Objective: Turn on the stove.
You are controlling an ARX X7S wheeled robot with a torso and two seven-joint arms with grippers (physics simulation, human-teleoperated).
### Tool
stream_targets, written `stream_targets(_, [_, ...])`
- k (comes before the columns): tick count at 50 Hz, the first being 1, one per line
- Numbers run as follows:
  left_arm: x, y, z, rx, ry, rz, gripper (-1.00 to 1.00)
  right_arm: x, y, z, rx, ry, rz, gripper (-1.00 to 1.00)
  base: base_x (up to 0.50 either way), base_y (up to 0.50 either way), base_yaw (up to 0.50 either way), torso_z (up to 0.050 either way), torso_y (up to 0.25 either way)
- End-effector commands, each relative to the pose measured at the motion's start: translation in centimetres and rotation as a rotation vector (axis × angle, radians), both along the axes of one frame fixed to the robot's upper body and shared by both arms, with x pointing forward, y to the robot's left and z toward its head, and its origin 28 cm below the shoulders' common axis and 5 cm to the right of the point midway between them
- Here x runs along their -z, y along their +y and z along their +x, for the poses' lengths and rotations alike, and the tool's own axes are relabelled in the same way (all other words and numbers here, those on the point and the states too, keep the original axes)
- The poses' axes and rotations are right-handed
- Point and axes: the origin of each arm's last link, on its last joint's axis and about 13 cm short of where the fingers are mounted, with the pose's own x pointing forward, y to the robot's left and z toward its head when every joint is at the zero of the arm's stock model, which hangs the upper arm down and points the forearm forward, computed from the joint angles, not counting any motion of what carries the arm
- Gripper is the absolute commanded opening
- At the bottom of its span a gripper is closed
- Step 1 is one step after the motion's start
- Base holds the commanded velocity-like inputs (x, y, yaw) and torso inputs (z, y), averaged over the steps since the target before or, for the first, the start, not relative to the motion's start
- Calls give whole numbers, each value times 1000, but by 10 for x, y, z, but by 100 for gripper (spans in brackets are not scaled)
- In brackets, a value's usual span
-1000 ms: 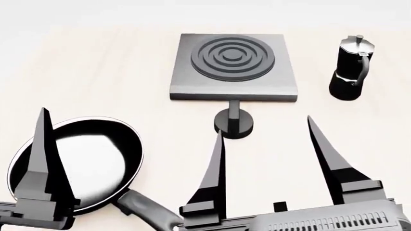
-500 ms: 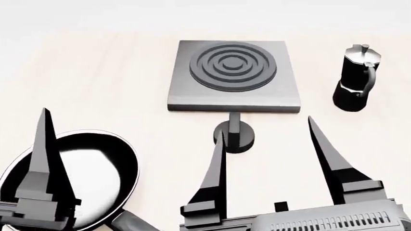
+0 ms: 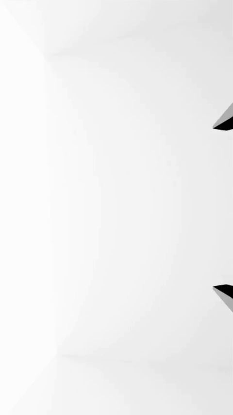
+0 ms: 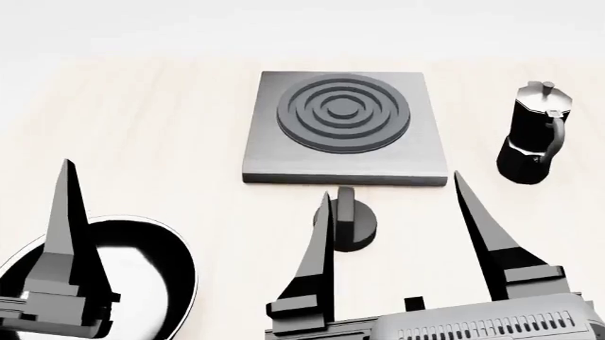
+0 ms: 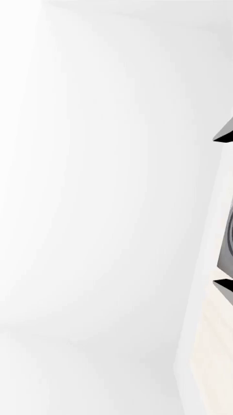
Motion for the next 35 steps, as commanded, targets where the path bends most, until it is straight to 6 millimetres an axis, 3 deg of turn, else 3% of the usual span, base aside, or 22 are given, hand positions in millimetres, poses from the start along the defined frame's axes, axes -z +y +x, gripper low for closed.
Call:
stream_targets(1, [-1,0,-1,9,1,-10,100,0,0,0,1,0,-1,100,152,0,0,0,0])
stream_targets(35, [0,-1,0,7,2,-2,100,0,0,0,-1,2,3,100,152,0,0,0,0])
